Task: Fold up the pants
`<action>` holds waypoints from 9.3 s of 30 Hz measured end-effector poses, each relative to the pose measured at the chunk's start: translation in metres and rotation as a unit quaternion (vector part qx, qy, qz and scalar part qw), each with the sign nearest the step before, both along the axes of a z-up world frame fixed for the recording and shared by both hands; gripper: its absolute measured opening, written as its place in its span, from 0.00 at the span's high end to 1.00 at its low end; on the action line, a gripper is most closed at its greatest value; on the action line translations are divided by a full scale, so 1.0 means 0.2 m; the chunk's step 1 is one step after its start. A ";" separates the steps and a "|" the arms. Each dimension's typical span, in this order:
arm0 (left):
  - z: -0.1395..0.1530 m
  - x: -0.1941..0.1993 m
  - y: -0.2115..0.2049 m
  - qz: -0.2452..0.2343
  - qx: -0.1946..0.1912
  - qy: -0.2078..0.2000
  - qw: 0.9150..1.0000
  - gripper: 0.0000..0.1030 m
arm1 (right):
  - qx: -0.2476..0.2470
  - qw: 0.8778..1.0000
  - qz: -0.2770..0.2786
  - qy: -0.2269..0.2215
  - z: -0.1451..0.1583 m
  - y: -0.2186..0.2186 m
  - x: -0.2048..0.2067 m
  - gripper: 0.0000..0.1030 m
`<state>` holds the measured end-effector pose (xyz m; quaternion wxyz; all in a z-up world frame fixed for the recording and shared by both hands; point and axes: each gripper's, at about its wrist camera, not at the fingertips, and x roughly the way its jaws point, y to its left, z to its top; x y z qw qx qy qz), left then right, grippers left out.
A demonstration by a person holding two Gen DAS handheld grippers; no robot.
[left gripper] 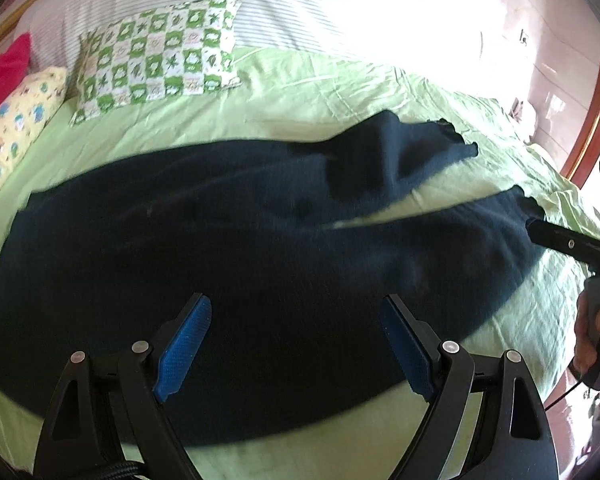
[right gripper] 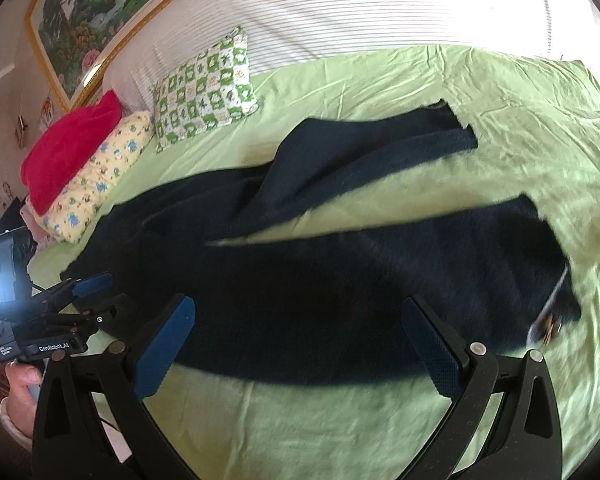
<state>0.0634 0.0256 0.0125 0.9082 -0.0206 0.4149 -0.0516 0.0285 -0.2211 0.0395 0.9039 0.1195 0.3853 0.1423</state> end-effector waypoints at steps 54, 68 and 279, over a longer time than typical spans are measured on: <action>-0.05 1.15 -0.10 -0.277 -0.017 0.162 0.947 0.96 | 0.018 0.998 0.021 0.049 0.06 -0.63 1.18 0.90; 0.14 0.61 -0.14 -0.249 -0.098 0.110 0.957 0.96 | 0.065 0.997 0.036 -0.013 0.14 -0.75 0.72 0.90; -0.05 -0.64 1.37 0.231 -0.173 -0.093 0.953 0.81 | -0.140 0.944 0.281 -0.098 -0.06 1.56 0.39 0.81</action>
